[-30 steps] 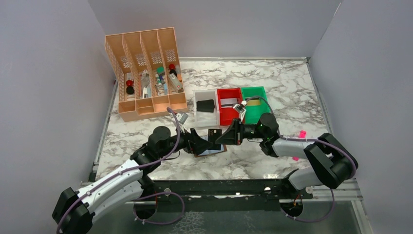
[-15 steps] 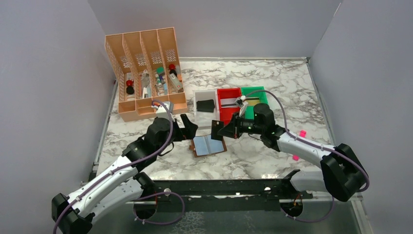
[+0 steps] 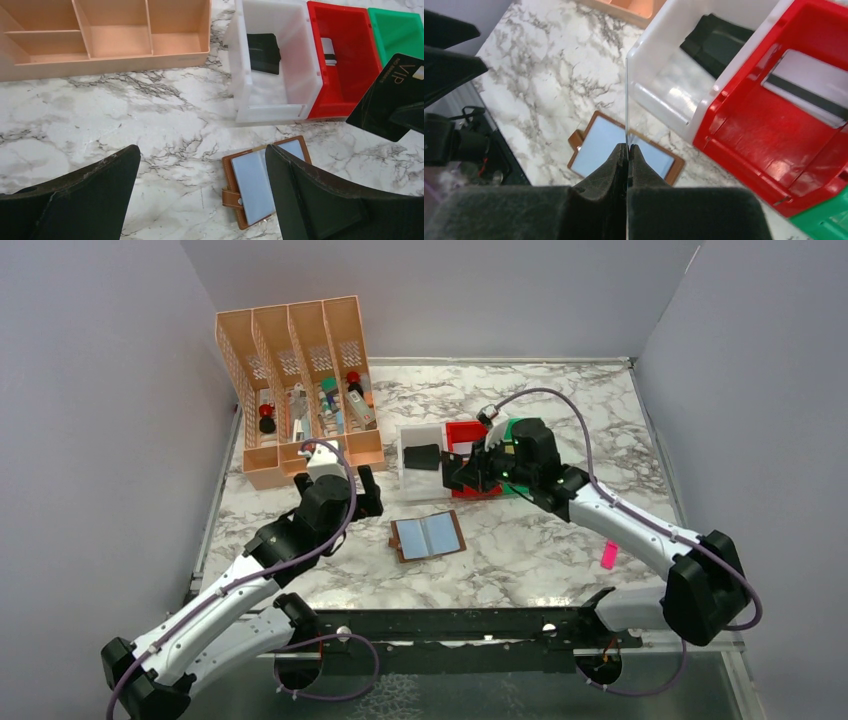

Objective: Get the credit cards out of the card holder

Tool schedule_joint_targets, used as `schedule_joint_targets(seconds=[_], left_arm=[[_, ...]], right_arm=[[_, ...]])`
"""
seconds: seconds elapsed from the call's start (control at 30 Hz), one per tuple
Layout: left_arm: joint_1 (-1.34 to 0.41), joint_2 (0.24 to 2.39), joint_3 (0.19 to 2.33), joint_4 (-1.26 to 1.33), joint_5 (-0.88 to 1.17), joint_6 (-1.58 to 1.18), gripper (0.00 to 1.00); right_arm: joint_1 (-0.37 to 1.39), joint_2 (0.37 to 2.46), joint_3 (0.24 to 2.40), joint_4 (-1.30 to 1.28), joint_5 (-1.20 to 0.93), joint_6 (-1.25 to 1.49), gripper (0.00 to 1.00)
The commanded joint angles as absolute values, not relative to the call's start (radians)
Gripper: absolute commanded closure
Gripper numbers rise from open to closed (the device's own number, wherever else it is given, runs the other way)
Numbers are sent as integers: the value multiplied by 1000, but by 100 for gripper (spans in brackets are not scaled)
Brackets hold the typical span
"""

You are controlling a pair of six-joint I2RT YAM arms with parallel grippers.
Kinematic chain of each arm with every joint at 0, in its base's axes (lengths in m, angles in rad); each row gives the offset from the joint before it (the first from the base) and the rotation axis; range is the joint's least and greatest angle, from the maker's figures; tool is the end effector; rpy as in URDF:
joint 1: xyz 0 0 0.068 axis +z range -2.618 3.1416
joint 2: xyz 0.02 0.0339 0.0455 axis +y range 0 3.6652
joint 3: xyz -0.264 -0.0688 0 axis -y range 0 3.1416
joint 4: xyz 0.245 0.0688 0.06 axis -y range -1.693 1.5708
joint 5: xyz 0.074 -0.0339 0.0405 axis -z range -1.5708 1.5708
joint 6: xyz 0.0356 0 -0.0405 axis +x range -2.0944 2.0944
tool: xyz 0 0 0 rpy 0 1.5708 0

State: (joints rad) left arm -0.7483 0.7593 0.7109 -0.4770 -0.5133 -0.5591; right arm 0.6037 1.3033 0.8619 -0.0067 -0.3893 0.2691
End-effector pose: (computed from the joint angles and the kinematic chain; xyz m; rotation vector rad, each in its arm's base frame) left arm 0.1343 -0.1008 0.2906 -0.1128 2.0316 -0.2858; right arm 0.2342 0.1779 0.2714 -0.6056 2.0245 0.9321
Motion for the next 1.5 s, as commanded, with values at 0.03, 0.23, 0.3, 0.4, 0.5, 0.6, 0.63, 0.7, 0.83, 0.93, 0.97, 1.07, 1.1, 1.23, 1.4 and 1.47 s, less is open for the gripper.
schedule_joint_targets(seconds=[0.03,0.23,0.3,0.4,0.5,0.6,0.63,0.7,0.83,0.93,0.97,1.07,1.1,1.23,1.4,1.47], left_arm=[[-747,720,702,-511,-568,-513,1],[-747,727,709,-579,-553,-496,1],[-747,724,714,-587,-561,-497,1],[-746,718,723,-603,-592,-498,1],[-747,700,734,-630,-631,-515,1],[-747,670,733,-636,-652,-526,1],[-747,661,732,-638,-656,-530,1],[-747,641,732,-642,-663,-534,1],[-747,601,730,-651,-676,-546,1],[-747,573,725,-656,-681,-556,1],[-747,565,723,-656,-681,-558,1],[-747,548,720,-655,-684,-562,1],[-747,546,719,-656,-684,-564,1],[-746,545,715,-657,-668,-573,1],[-747,557,716,-659,-657,-574,1],[-747,559,716,-658,-654,-574,1]], right_arm=[[660,1385,996,-149,-190,129,99],[804,1536,1179,-190,7,-23,99],[845,1608,1243,-207,133,-70,99],[865,1703,1321,-216,252,-134,99],[873,1783,1392,-225,356,-209,99],[878,1850,1453,-236,404,-269,99],[880,1870,1464,-230,414,-286,99],[883,1897,1468,-204,388,-333,99],[891,1922,1419,-102,348,-460,99],[891,1959,1421,-81,380,-543,99],[891,1974,1429,-79,403,-566,99],[891,2005,1447,-74,434,-606,99],[891,2009,1442,-66,434,-615,99],[891,2049,1438,-28,463,-648,99],[891,2109,1467,-21,524,-660,99],[891,2121,1458,8,528,-679,99]])
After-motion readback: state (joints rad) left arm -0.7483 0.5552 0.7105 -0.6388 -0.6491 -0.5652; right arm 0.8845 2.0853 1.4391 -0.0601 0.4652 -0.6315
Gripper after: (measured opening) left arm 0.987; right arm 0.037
